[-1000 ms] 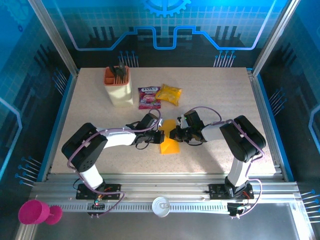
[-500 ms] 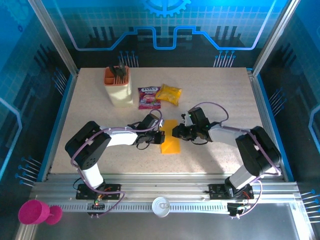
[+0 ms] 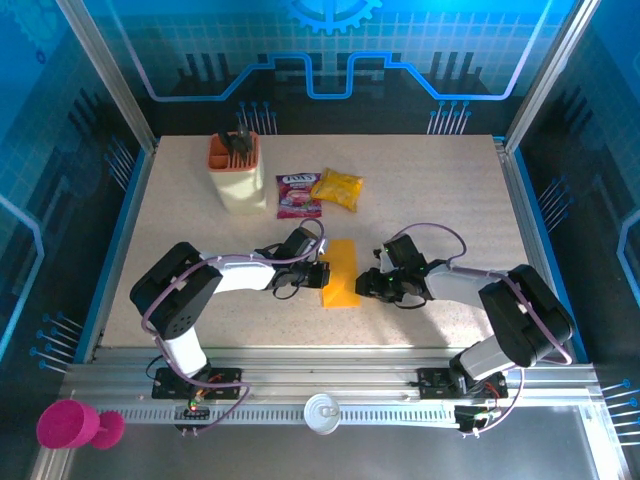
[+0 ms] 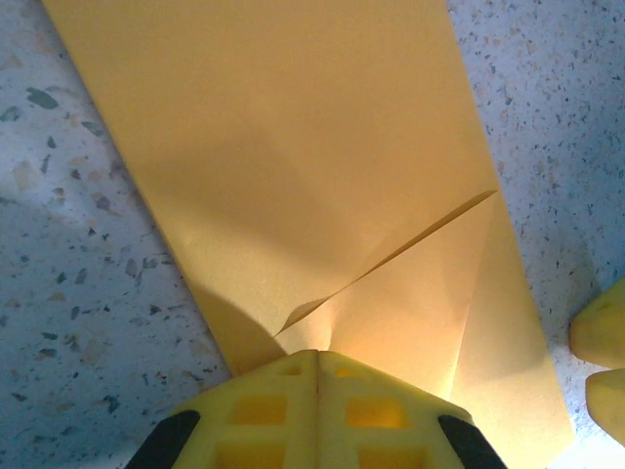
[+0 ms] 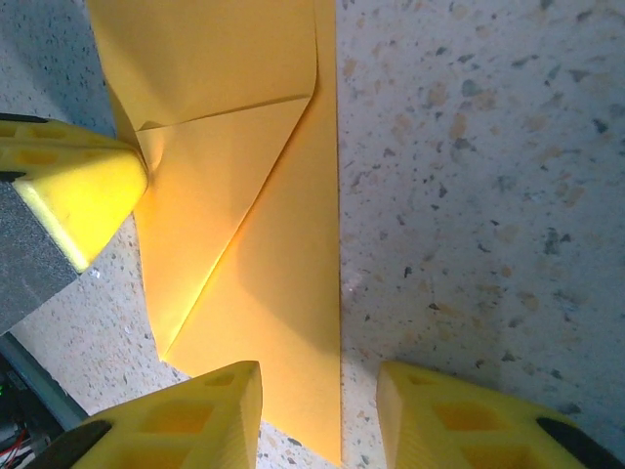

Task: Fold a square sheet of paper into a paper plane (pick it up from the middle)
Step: Turn over the paper at the center of the table.

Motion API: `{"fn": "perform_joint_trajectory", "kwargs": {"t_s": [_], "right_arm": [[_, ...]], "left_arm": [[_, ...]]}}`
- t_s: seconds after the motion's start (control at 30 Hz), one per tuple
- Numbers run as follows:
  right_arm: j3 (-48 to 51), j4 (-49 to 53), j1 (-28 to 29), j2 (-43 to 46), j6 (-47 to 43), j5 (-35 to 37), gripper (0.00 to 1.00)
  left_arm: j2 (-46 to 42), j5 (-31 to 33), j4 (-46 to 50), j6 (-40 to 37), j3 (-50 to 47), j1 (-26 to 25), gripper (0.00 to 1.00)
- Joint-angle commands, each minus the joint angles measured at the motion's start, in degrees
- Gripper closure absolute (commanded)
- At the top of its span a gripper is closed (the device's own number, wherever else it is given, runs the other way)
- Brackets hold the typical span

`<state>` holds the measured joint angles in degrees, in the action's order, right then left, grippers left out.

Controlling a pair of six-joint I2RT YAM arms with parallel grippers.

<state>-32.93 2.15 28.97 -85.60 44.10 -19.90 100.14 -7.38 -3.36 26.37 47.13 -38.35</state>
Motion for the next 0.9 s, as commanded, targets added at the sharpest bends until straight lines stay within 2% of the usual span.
{"fn": "perform_joint_trajectory", "kwargs": {"t_s": [0.0,0.2,0.47,0.67,0.87], "right_arm": [[-0.1,0.3,1.7,-1.3,1.0,0.8,0.64],[-2.5,0.1,5.0,-2.5,2.0,1.8,0.69],[-6.9,2.8,9.0,-3.9,1.8,4.4,0.69],[-7.0,4.2,8.3,-2.7,1.6,6.6,0.66],[-4.9,6.3,4.3,-0.4,0.6,8.9,0.62]], "left_arm": [[1.0,-0.7,0.1,-2.0,-0.1,0.5,1.0],[1.3,-0.9,-0.4,-1.8,-0.2,0.5,1.0],[1.4,-1.2,-0.7,-1.8,-0.6,0.5,1.0],[1.6,-1.5,-1.0,-1.9,-0.9,0.5,1.0],[1.5,-1.5,-1.1,-2.0,-1.1,0.5,1.0]]}}
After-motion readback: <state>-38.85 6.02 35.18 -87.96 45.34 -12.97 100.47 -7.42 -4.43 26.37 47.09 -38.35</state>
